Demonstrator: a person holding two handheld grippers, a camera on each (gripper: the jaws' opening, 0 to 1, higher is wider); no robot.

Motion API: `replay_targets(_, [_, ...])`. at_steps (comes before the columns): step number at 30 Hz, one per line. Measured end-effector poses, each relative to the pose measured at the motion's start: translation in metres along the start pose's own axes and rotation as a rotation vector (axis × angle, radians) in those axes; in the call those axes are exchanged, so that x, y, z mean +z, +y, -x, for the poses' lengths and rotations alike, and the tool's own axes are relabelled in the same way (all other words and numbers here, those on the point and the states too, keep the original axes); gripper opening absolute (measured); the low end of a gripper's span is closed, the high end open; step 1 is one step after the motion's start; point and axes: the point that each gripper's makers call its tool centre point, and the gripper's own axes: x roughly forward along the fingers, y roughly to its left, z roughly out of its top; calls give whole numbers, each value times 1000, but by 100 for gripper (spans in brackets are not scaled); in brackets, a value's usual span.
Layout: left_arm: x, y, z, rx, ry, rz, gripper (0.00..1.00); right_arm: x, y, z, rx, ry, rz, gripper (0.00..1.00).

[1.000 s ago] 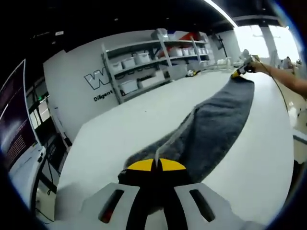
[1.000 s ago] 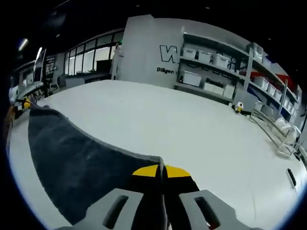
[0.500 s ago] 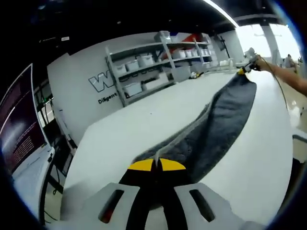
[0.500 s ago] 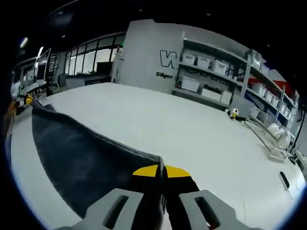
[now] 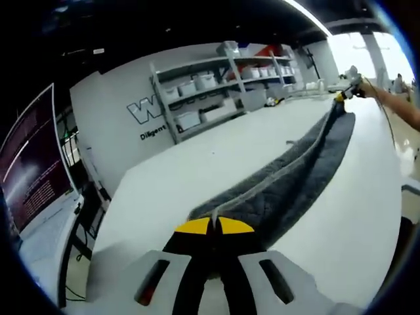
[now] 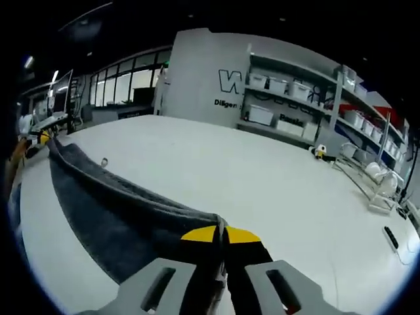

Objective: Open the folded towel by lifting each exposed corner and separating the folded layers until the towel lies flat within the target outline without major curled edges

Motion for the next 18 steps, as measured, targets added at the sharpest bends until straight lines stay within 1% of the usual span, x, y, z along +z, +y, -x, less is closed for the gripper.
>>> replay_targets(1, [0,0,0,0,0,-1,3,2,-5,-1,4,-1,1,0])
replay_targets(2, [0,0,0,2,2,-2,3,2,-5,0,6,-1,3,0])
replay_targets(8, [0,2,2,8,3,1,3,-5,1,11,17,7,19,0])
replay_targets(11, [0,2,4,5,-3,18,3,-4,4,17,25,-12,3,0])
replay_targets(18, [-3,1,9,4,-4,28,3,-12,13,35,46,-7,15,0])
